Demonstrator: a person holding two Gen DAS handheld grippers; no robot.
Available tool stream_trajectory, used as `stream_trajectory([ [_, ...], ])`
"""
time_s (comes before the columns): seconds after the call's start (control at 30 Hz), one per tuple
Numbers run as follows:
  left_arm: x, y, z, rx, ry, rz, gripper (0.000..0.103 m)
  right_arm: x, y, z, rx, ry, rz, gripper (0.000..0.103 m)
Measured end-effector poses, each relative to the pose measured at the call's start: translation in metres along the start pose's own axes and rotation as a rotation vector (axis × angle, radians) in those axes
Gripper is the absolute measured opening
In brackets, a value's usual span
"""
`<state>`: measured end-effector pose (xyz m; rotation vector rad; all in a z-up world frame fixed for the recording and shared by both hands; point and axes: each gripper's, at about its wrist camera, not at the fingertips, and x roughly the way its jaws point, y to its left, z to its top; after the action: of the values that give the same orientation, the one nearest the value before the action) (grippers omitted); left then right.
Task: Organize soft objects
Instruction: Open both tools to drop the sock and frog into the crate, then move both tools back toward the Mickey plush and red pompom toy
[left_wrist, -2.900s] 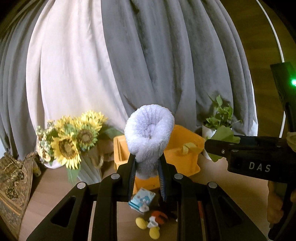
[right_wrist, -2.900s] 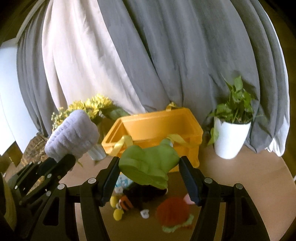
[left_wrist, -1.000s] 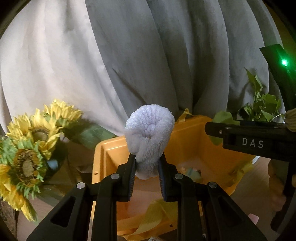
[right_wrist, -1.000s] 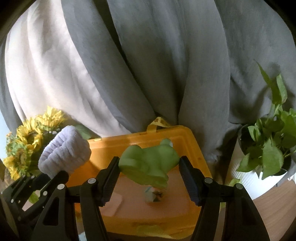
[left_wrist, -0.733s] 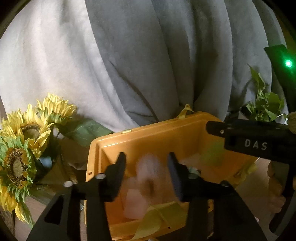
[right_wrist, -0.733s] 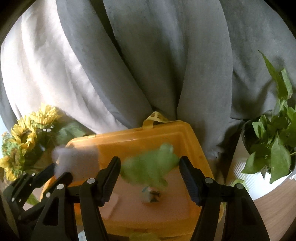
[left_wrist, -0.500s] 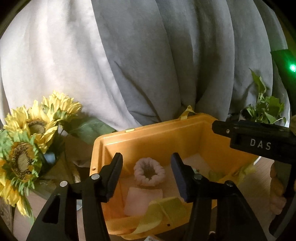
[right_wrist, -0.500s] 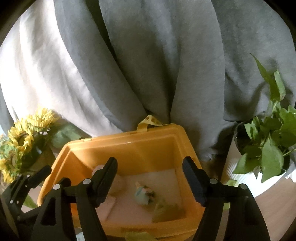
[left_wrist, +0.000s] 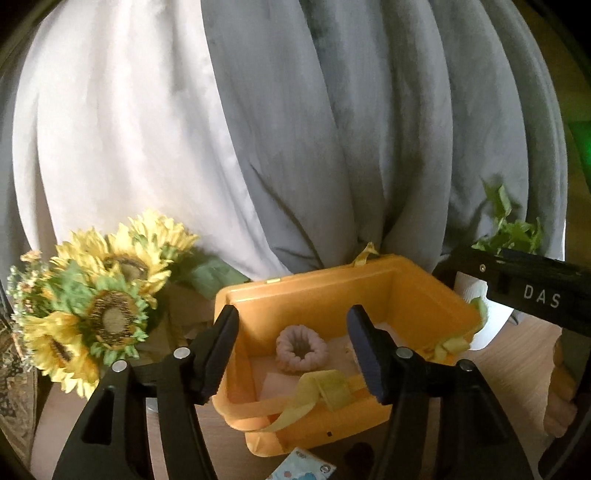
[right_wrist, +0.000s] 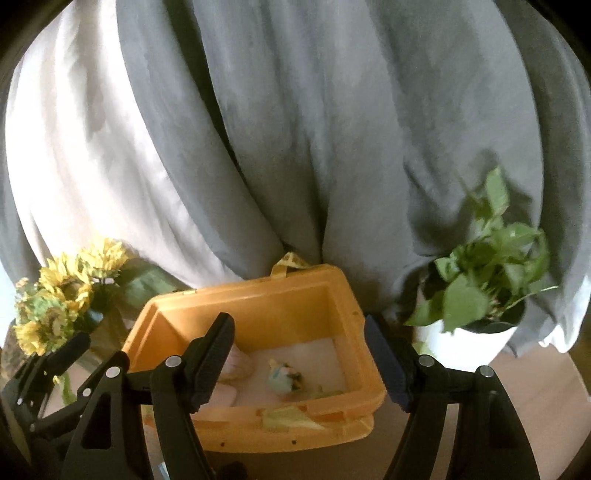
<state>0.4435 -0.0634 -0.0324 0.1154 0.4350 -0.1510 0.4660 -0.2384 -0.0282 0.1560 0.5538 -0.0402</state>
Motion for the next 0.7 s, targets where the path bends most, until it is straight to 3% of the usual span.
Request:
stream_trajectory([
  [0.4, -0.056, -0.006, -0.015, 0.039, -0.042, -0.012, 0.064, -0.057, 0.001, -0.027, 0.028, -0.015, -0.033, 0.074],
  [0.7, -0.085, -0.010, -0.035, 0.062, -0.022, -0.018, 0.064, -0.084, 0.003, -0.054, 0.013, 0.000, -0.044, 0.074],
])
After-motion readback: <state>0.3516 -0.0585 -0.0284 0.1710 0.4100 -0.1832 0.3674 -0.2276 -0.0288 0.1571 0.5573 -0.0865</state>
